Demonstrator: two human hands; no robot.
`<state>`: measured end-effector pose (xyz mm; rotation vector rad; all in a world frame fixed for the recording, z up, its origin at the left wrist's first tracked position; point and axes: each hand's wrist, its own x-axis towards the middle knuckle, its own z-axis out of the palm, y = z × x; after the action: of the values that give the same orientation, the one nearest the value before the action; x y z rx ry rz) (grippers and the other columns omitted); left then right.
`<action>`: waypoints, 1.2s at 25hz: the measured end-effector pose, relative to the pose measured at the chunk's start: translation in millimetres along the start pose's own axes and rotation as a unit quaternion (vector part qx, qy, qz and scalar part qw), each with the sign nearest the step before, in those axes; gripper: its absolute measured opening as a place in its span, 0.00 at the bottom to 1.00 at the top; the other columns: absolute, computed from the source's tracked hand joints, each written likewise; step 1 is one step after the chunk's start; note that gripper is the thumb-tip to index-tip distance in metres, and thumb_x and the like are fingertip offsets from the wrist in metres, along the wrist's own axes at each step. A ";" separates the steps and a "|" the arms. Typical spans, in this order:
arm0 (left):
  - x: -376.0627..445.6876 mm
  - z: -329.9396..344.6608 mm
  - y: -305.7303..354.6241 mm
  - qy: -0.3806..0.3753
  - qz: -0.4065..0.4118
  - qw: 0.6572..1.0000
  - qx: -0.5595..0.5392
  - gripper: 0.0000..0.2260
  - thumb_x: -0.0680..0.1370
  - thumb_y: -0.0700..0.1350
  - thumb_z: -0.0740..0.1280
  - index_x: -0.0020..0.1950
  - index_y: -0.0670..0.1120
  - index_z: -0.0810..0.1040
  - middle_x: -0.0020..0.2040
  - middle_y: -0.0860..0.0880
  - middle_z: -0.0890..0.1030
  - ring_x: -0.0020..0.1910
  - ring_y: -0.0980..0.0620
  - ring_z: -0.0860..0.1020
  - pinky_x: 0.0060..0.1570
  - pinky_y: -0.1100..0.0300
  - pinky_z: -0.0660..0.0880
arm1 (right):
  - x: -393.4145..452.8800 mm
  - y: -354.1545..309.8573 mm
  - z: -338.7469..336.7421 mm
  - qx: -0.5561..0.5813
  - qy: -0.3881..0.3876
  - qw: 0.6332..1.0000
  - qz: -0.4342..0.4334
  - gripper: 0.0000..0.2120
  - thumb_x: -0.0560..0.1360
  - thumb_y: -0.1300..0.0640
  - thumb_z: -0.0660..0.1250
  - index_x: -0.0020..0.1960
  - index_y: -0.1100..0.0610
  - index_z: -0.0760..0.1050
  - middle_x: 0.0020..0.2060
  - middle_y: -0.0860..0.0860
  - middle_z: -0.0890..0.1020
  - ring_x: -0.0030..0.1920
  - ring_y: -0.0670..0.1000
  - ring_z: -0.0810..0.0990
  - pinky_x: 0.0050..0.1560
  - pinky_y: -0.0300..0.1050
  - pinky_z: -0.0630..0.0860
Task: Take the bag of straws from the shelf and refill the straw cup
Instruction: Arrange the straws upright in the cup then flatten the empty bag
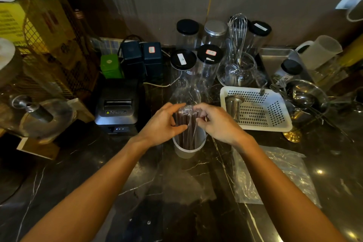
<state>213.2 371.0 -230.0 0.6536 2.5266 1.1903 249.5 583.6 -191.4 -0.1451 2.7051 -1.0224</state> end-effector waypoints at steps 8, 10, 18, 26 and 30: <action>-0.8 5.3 -0.8 0.010 0.030 0.997 0.064 0.45 0.72 0.58 0.76 0.83 0.51 0.57 0.70 0.49 0.70 0.65 0.52 0.73 0.67 0.52 0.75 | -26.5 -0.2 -22.8 -0.016 -0.002 0.999 0.051 0.29 0.78 0.42 0.73 0.75 0.45 0.67 0.46 0.46 0.80 0.47 0.46 0.81 0.49 0.51 0.81; 2.9 9.5 -0.3 0.044 0.034 0.994 0.096 0.46 0.70 0.61 0.76 0.82 0.51 0.59 0.71 0.47 0.72 0.67 0.49 0.73 0.68 0.50 0.75 | -34.3 2.7 -25.7 -0.024 -0.058 0.995 0.074 0.32 0.74 0.39 0.76 0.71 0.45 0.67 0.47 0.48 0.80 0.46 0.48 0.81 0.46 0.50 0.80; 11.9 24.8 -2.6 0.054 0.049 0.996 0.041 0.32 0.77 0.49 0.74 0.78 0.50 0.68 0.70 0.48 0.78 0.70 0.49 0.76 0.68 0.45 0.76 | -25.9 3.4 5.2 -0.076 -0.100 0.992 0.010 0.12 0.76 0.43 0.74 0.53 0.46 0.75 0.38 0.46 0.80 0.39 0.46 0.80 0.39 0.46 0.74; 13.9 22.3 -3.0 0.042 0.049 0.998 -0.002 0.24 0.77 0.48 0.74 0.72 0.51 0.75 0.62 0.51 0.84 0.61 0.55 0.82 0.61 0.50 0.81 | -14.2 -13.6 46.6 -0.116 -0.093 0.984 -0.102 0.09 0.82 0.47 0.68 0.54 0.50 0.84 0.34 0.43 0.79 0.35 0.41 0.74 0.38 0.40 0.68; 13.7 16.6 -4.9 0.043 0.054 0.998 -0.007 0.28 0.77 0.49 0.74 0.76 0.51 0.71 0.69 0.49 0.80 0.68 0.53 0.78 0.66 0.49 0.79 | -16.9 -8.7 44.6 -0.071 -0.059 0.992 -0.085 0.09 0.83 0.50 0.67 0.48 0.50 0.83 0.38 0.46 0.84 0.38 0.45 0.81 0.42 0.47 0.76</action>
<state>207.1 386.2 -244.9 0.7592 2.5800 1.2973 277.6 551.6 -214.7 -0.4534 2.6923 -0.8350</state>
